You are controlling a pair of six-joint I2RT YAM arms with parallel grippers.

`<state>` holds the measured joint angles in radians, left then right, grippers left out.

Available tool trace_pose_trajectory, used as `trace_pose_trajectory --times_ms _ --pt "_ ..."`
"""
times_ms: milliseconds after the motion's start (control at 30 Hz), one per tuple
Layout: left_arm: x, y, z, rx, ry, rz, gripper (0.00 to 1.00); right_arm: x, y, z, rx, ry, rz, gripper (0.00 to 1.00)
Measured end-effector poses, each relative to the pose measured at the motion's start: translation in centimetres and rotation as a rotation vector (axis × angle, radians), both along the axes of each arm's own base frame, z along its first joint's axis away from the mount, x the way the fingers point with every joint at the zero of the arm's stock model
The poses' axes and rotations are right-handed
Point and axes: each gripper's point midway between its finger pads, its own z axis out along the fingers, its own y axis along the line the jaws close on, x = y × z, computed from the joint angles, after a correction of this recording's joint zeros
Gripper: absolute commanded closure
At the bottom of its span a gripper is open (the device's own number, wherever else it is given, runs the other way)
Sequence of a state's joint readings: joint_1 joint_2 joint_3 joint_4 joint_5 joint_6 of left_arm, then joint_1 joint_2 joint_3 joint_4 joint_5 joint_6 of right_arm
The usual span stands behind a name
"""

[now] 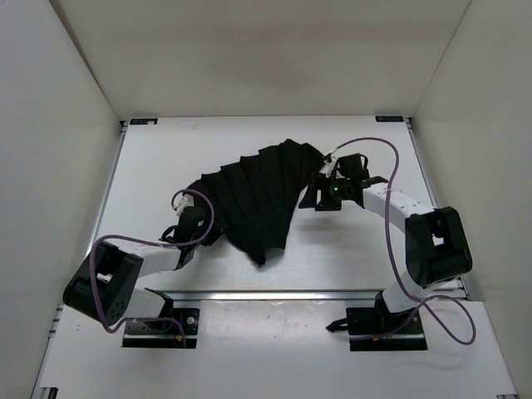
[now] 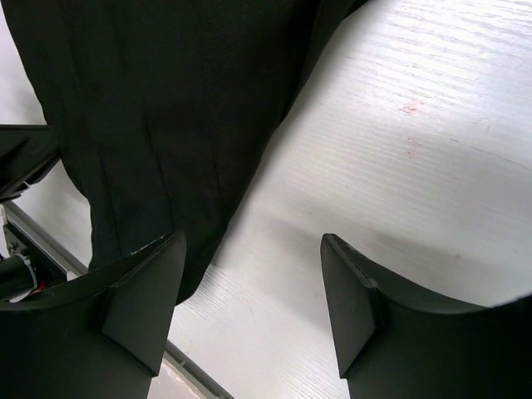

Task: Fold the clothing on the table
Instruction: Flatten the skirt out

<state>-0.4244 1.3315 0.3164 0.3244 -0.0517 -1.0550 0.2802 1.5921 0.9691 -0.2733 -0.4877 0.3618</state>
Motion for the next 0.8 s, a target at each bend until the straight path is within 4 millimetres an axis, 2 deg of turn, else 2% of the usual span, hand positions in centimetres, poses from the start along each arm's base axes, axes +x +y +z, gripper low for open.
trace_pose_trajectory --times_ms 33,67,100,167,233,333,400,500,567,667,733,800 --pt "-0.1 0.2 -0.5 0.008 0.014 0.004 0.85 0.0 -0.1 0.0 -0.001 0.001 -0.002 0.37" --pt "0.0 0.3 -0.6 0.007 0.021 0.012 0.99 0.1 -0.2 0.0 -0.001 0.002 -0.007 0.37" --pt "0.2 0.6 -0.7 0.015 0.028 0.019 1.0 0.2 -0.4 0.0 0.0 0.001 -0.011 0.37" --pt "0.8 1.4 -0.4 0.042 0.035 0.027 1.0 0.4 -0.7 0.0 0.002 0.002 -0.022 0.37" --pt "2.1 2.6 0.8 0.08 0.027 0.041 1.0 0.7 -1.1 0.1 0.004 -0.001 -0.034 0.36" --pt "5.3 4.5 4.7 0.144 -0.033 0.062 1.0 1.1 -1.2 0.0 0.003 -0.006 -0.039 0.35" --pt "7.6 5.5 8.0 0.184 -0.096 0.071 1.0 1.5 -0.6 -0.3 0.002 -0.004 -0.029 0.35" --pt "9.2 7.1 11.5 0.231 -0.165 0.095 1.0 2.4 1.2 -0.7 -0.001 -0.004 0.007 0.36" --pt "9.0 8.0 11.8 0.243 -0.166 0.105 1.0 3.1 2.5 -0.7 -0.001 -0.011 0.03 0.35" --pt "8.5 8.5 11.3 0.266 -0.141 0.098 1.0 4.1 4.0 -0.6 0.007 -0.024 0.058 0.38" --pt "8.1 8.0 11.1 0.282 -0.125 0.068 1.0 4.6 4.3 -0.5 0.014 -0.025 0.059 0.38" --pt "8.4 6.8 11.9 0.288 -0.126 0.016 1.0 5.0 4.1 -0.4 0.018 -0.027 0.048 0.37"
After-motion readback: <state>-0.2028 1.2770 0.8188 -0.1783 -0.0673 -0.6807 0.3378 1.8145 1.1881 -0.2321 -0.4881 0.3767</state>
